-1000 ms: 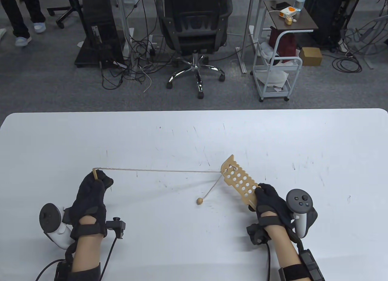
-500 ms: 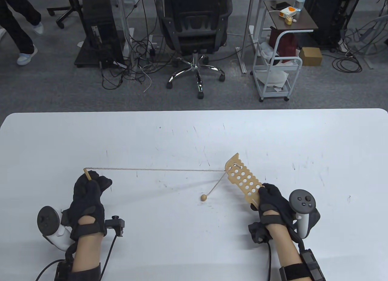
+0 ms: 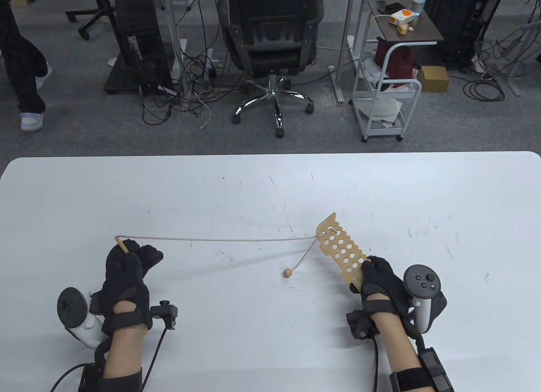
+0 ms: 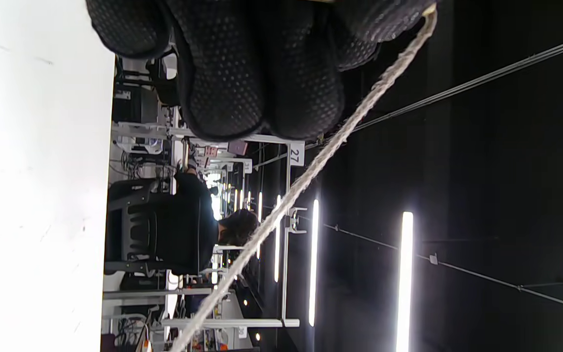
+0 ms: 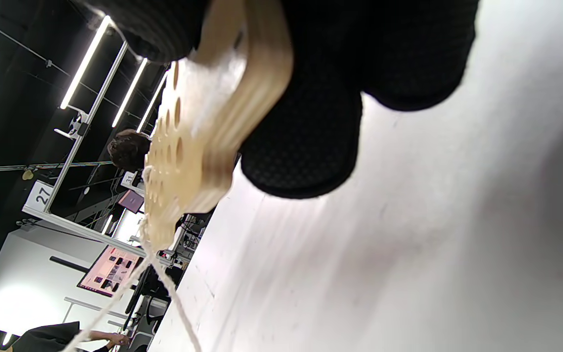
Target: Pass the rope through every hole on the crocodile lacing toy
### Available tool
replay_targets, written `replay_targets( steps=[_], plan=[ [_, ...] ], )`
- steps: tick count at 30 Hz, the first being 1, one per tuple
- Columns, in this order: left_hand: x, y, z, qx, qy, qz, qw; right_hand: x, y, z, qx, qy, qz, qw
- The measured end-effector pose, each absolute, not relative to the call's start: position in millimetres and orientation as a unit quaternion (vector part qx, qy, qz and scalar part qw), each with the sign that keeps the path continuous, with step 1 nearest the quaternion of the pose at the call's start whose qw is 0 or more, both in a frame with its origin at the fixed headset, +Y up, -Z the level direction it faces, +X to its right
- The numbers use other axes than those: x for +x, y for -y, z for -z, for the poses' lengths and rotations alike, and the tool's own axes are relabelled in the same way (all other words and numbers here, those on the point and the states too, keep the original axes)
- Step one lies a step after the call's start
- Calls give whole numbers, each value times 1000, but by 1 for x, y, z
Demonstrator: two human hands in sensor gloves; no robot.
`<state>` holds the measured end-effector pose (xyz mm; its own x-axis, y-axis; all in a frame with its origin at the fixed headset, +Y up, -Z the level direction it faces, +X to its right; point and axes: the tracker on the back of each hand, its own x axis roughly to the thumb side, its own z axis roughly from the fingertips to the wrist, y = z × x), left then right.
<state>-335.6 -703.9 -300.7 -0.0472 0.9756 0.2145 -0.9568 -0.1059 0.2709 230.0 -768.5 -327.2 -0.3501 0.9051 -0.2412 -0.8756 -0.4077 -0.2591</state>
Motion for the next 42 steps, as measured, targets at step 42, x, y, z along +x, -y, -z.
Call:
replay_targets(
  steps=[42],
  plan=[
    [-305,706,312,69,11,-645,761,166,748,313,26,40,-842,537]
  ],
)
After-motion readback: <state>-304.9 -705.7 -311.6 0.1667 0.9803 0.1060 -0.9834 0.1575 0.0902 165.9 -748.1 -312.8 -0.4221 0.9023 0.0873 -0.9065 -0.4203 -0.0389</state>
